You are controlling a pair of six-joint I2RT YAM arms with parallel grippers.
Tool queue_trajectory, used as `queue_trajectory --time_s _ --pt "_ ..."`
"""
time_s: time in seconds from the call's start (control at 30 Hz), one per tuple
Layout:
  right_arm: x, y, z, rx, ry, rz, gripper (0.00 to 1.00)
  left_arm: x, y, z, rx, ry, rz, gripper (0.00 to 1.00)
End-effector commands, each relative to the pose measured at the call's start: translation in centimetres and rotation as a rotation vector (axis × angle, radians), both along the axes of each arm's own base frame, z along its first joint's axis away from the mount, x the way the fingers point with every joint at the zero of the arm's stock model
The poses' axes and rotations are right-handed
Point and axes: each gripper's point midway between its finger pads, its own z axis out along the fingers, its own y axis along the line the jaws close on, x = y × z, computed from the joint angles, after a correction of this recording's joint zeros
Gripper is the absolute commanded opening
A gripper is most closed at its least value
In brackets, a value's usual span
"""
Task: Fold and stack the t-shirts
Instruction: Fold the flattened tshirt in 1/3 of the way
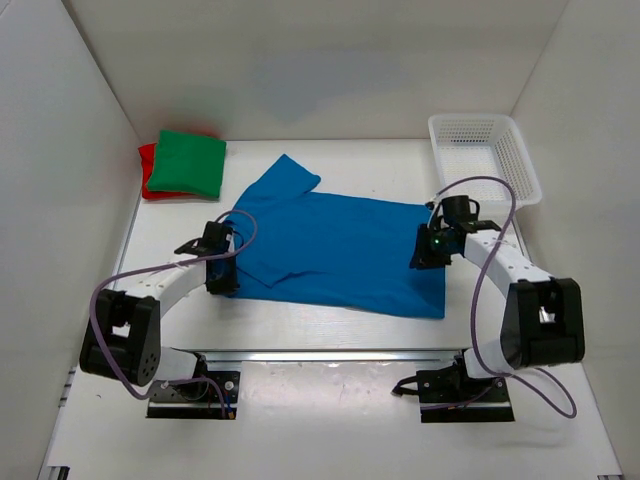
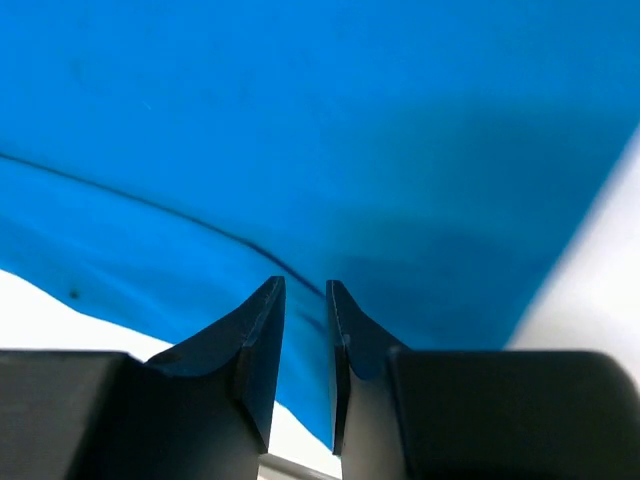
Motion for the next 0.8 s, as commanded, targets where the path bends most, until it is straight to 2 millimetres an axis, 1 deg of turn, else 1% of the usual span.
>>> queue_trajectory --time_s 0.0,0.03,0.07,0.1,0.13,0.17,0.2,0.27,0.3,0.33,0.37,0.4,0.43,0.47,0.5,0.53,0.57,0.6,0.63,0.67,0.7,0.77 --pt "3.2 1.8 1.0 0.040 -0.069 0.016 0.21 0.9 0.0 1.9 -0.003 -0.065 0.019 0.19" --pt "3.2 2.3 0.7 0.047 -0.056 0.021 0.21 1.9 -0.2 3.4 -0.029 -0.125 0.023 0.17" --pt "3.4 2.6 0.7 0.051 -0.060 0.020 0.21 2.6 -0.6 4.2 -0.059 -0.162 0.044 0.16" --pt "3.4 3.0 0.5 0.064 -0.058 0.017 0.20 3.7 -1.1 5.8 -0.092 -0.229 0.059 0.17" --pt "3.7 3.4 0.5 0.069 -0.081 0.018 0.20 4.1 -1.4 6.6 -0.118 -0.259 0.073 0.17" --pt "3.4 3.8 -0.2 0.072 -0.066 0.010 0.20 4.8 -2.0 7.3 -0.157 -0.286 0.067 0.17" --pt "4.1 3.9 -0.1 0.075 -0.093 -0.002 0.18 5.5 -2.5 7.8 -0.176 -0.310 0.069 0.16" --pt "4.3 4.4 -1.0 0.076 -0.073 -0.011 0.15 6.1 -4.0 7.9 -0.212 -0.315 0.058 0.18" --pt "4.5 4.2 -1.9 0.064 -0.053 -0.022 0.14 6.7 -4.5 7.8 -0.219 -0.326 0.055 0.18" --pt "4.7 4.2 -2.0 0.056 -0.042 -0.026 0.14 7.1 -5.0 7.4 -0.211 -0.334 0.062 0.17" --pt "4.9 4.3 -2.5 0.054 -0.025 -0.021 0.14 7.2 -5.0 6.4 -0.189 -0.316 0.064 0.16" --pt "4.8 4.5 -3.3 0.047 -0.004 -0.017 0.13 7.2 -5.3 6.0 -0.187 -0.304 0.055 0.15" --pt "4.7 4.3 -3.5 0.035 0.008 -0.017 0.13 7.0 -5.0 4.7 -0.162 -0.263 0.057 0.14" --pt "4.9 4.6 -3.8 0.030 0.015 -0.002 0.13 6.4 -4.5 3.5 -0.134 -0.211 0.063 0.13" --pt "4.7 4.6 -4.1 0.024 0.029 0.003 0.13 6.2 -3.5 2.3 -0.088 -0.168 0.078 0.10" --pt "4.7 4.8 -4.3 0.020 0.032 0.020 0.13 5.1 -3.0 1.5 -0.047 -0.113 0.074 0.09" --pt "4.5 4.8 -4.6 0.014 0.042 0.029 0.12 4.4 -2.3 0.6 0.003 -0.071 0.056 0.05" --pt "4.0 5.3 -5.0 0.013 0.057 0.056 0.11 3.7 -1.3 -0.2 0.028 -0.034 0.058 0.02" --pt "3.8 5.5 -5.2 0.012 0.065 0.064 0.11 3.3 -1.1 -0.4 0.019 -0.013 0.060 0.01" --pt "3.8 5.8 -5.3 0.007 0.063 0.084 0.10 2.4 -0.7 -0.8 0.020 0.012 0.055 0.00" --pt "3.7 5.8 -5.7 0.006 0.077 0.083 0.10 2.3 -0.3 -0.5 0.012 0.006 0.070 0.00" --pt "3.4 6.3 -6.0 -0.012 0.088 0.116 0.10 1.3 -0.1 -0.2 0.013 0.007 0.072 0.00"
